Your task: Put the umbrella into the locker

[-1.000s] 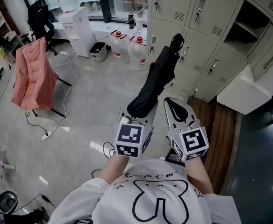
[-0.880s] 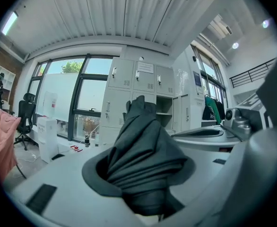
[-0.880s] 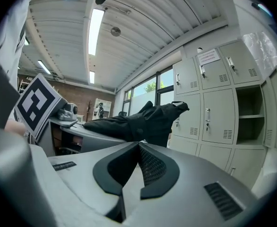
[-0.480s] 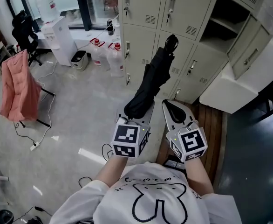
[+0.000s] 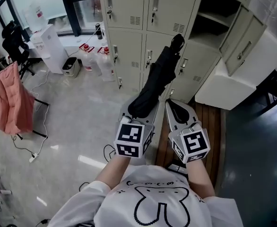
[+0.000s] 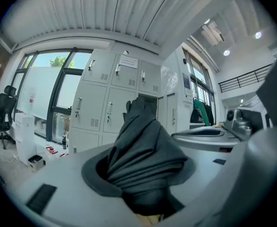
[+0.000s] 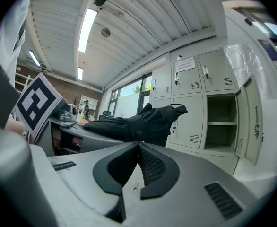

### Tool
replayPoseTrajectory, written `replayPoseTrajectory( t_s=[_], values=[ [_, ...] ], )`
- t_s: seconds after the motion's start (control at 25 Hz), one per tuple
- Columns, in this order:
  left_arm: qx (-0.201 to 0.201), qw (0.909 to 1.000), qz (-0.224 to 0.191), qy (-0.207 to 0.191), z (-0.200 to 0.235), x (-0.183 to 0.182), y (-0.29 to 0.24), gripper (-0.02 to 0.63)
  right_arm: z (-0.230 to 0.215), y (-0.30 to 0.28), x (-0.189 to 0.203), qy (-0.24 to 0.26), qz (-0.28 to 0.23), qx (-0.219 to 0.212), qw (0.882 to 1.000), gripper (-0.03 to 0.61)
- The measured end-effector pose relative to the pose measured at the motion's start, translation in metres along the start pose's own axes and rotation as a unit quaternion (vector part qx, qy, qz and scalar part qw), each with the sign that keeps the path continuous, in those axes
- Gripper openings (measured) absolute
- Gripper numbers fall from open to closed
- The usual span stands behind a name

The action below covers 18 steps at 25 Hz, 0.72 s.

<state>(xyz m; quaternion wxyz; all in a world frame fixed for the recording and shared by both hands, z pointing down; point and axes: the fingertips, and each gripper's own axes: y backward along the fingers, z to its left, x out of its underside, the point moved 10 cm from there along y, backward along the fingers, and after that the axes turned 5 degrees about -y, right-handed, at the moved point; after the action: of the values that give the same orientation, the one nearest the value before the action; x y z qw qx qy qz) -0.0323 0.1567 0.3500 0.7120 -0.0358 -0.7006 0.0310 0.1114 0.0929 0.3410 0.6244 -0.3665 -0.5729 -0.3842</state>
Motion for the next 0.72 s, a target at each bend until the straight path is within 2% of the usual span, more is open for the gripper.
replayPoseTrajectory(
  t_s=[0.32,0.72],
  values=[
    [0.045,0.9989,0.008,0.005,-0.005,-0.003,-0.072,0.225,-0.053,-0.018,0.01,-0.001,0.006,0.048,0.999,0.026],
    [0.121,0.9923,0.022,0.016,0.017,-0.019,-0.196,0.225,-0.134,-0.077,0.01,-0.008,0.008,0.12,0.993,0.026]
  ],
)
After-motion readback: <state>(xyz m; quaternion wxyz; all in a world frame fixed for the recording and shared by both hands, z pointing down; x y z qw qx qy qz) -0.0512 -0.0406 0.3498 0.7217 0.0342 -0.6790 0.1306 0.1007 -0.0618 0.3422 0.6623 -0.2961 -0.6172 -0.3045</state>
